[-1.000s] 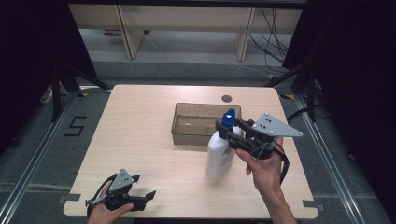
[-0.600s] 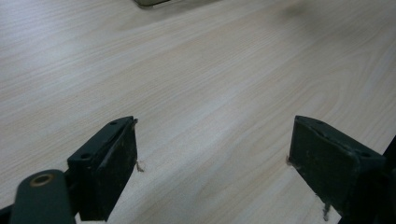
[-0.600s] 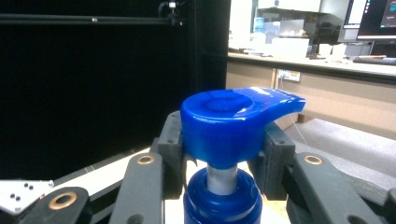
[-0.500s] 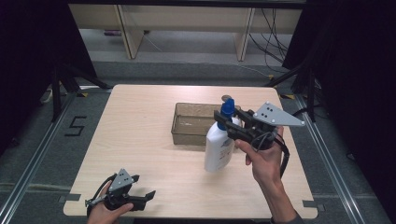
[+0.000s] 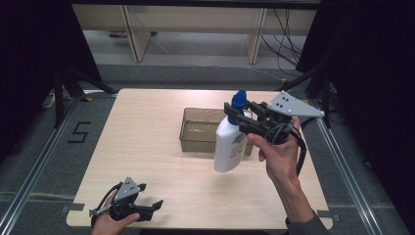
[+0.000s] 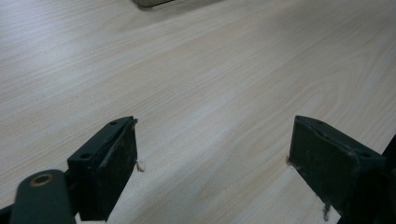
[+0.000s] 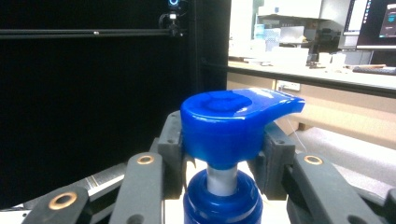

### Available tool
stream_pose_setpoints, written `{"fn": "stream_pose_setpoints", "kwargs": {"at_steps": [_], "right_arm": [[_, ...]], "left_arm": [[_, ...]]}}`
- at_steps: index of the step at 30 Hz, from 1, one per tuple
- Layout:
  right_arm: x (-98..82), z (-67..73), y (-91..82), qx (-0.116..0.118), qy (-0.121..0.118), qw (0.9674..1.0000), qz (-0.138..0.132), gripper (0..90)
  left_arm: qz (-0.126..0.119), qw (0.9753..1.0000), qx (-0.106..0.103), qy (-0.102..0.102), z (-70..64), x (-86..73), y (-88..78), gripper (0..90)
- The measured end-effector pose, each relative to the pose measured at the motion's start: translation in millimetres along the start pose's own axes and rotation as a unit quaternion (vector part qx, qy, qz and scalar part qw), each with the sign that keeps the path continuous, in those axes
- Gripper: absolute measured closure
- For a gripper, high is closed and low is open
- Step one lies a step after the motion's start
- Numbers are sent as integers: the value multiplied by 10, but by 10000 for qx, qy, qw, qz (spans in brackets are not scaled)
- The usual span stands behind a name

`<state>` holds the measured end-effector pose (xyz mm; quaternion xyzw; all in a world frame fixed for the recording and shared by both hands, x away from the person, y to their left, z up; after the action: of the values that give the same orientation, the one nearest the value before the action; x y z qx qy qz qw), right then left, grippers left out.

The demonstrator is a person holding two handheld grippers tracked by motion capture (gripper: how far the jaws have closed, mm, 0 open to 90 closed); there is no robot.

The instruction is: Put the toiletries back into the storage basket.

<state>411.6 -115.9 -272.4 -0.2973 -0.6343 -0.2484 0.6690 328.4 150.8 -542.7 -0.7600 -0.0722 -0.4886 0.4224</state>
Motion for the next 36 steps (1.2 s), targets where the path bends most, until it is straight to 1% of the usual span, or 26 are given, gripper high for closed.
{"fn": "stream_pose_setpoints", "kwargs": {"at_steps": [1,2,4,5,6,8,9,11,12,14,16,17,19,21,22,23,26,27,28,29,30,32,33,34,35,36], "right_arm": [[0,0,0,0,0,10000,0,608],[40,-13,9,-33,-70,10000,-41,608],[62,-22,9,-43,-94,9999,-47,608],[88,-39,13,-68,-158,9998,-79,607],[105,-25,16,-38,-48,10000,-71,607],[158,-46,27,-41,-104,9998,-139,607],[171,-33,28,-10,12,10000,-92,608],[220,-56,42,-30,-76,9999,-135,607],[233,-45,47,-12,-16,9999,-100,608],[286,-72,82,-35,-75,9999,-119,607],[302,-79,87,-40,-90,9999,-117,607],[317,-81,89,-50,-43,9999,-106,607],[346,-95,101,-49,26,9999,-117,607],[384,-126,114,-89,6,9999,-131,607],[399,-132,123,-95,46,9999,-125,607],[414,-155,128,-143,-18,9998,-130,607],[455,-193,166,-212,-23,9997,-111,606],[474,-222,180,-325,-170,9993,-110,605],[482,-238,181,-407,-205,9990,-33,605],[491,-253,196,-363,-152,9992,-56,605],[490,-248,207,-312,-59,9995,-59,605],[488,-274,251,-361,-52,9993,-83,605],[490,-280,282,-346,-14,9993,-117,606],[494,-282,311,-308,53,9994,-156,605],[503,-296,333,-319,92,9993,-157,605],[516,-313,356,-332,79,9993,-174,605]], "left_arm": [[-38,10000,-17,-3,-1,6,6,148],[-28,10000,-23,-6,-1,4,5,148],[8,10000,-25,11,0,-2,5,149],[5,10000,-13,3,-1,-2,4,149],[17,10000,-32,4,-1,-1,3,148],[18,10000,-10,4,1,-3,0,148],[58,10000,24,18,3,-6,-9,148],[-7,10000,-22,6,3,6,-5,148],[-43,10000,-39,-17,3,8,3,148],[32,10000,-35,-1,1,-1,-3,149],[6,10000,-45,30,-1,6,-6,148],[-60,10000,-52,13,0,14,1,149],[-34,10000,-37,-4,4,8,-2,149],[-28,10000,-29,-27,1,8,-3,148],[-4,10000,-28,2,5,7,-7,148],[-10,10000,-32,9,3,9,-8,148],[-6,10000,-36,14,1,8,-7,148],[-6,10000,-33,17,2,8,-7,148],[-10,10000,-33,16,1,9,-8,149],[-28,10000,-39,11,1,11,-2,148],[22,10000,-15,1,3,10,6,149],[48,10000,-57,51,-19,20,32,148],[105,9998,-73,118,-30,13,34,149],[37,9999,-102,70,-52,16,45,149],[29,9999,-106,54,-52,12,41,149],[21,10000,-65,50,-36,10,31,149]]}}
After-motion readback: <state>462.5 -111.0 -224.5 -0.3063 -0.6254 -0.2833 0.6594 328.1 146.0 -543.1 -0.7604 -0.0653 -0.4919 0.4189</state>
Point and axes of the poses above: each handheld gripper's, and its own axes: y roughly forward along the jaws, x roughly out of its top, z roughly to its left, the point moved 8 cm from there along y, roughly forward along the jaws, and after that the axes turned 4 degrees about -x, right-handed, at the moved point
